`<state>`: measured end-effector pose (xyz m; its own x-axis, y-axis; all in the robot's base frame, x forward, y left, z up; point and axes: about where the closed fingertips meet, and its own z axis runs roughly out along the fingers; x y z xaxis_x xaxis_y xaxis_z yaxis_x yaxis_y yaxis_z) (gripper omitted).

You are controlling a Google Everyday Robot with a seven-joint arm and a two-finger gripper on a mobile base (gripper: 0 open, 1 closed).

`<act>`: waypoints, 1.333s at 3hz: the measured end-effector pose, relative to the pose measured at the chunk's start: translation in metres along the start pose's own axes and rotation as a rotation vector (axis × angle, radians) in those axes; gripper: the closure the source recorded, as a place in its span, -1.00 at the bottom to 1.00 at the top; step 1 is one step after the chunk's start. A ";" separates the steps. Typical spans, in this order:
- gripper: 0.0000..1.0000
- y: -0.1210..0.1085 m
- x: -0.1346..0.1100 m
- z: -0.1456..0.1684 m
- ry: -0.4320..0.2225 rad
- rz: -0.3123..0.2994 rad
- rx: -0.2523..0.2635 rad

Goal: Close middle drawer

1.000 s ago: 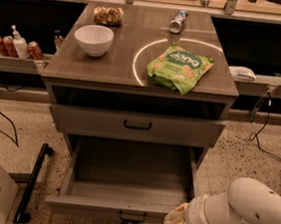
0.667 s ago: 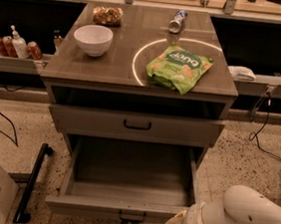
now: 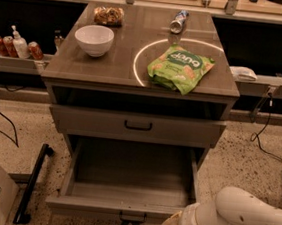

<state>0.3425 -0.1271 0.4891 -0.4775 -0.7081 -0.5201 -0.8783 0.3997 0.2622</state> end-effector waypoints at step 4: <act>1.00 -0.103 0.026 0.093 -0.055 0.041 0.063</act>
Offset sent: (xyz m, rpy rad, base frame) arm 0.0339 -0.0016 -0.1027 -0.0091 -0.0294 -0.0520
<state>0.4221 -0.1322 0.3726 -0.5096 -0.6578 -0.5546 -0.8541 0.4648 0.2335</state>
